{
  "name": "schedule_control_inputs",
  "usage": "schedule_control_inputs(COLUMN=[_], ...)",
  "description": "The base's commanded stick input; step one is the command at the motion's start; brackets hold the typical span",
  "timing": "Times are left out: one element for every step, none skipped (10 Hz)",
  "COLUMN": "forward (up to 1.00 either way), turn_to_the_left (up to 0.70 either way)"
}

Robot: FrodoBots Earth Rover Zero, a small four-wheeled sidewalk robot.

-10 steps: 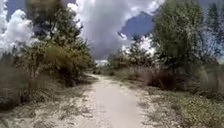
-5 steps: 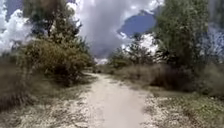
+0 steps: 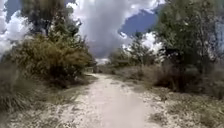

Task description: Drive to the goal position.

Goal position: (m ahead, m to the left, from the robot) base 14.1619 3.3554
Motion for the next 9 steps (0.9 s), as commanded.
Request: schedule_control_inputs(forward=[0.50,0.50,0.50,0.50,0.50,0.50,0.50,0.50,0.50], turn_to_the_left=[0.00,0.00,0.00,0.00,0.00,0.00,0.00,0.00,0.00])
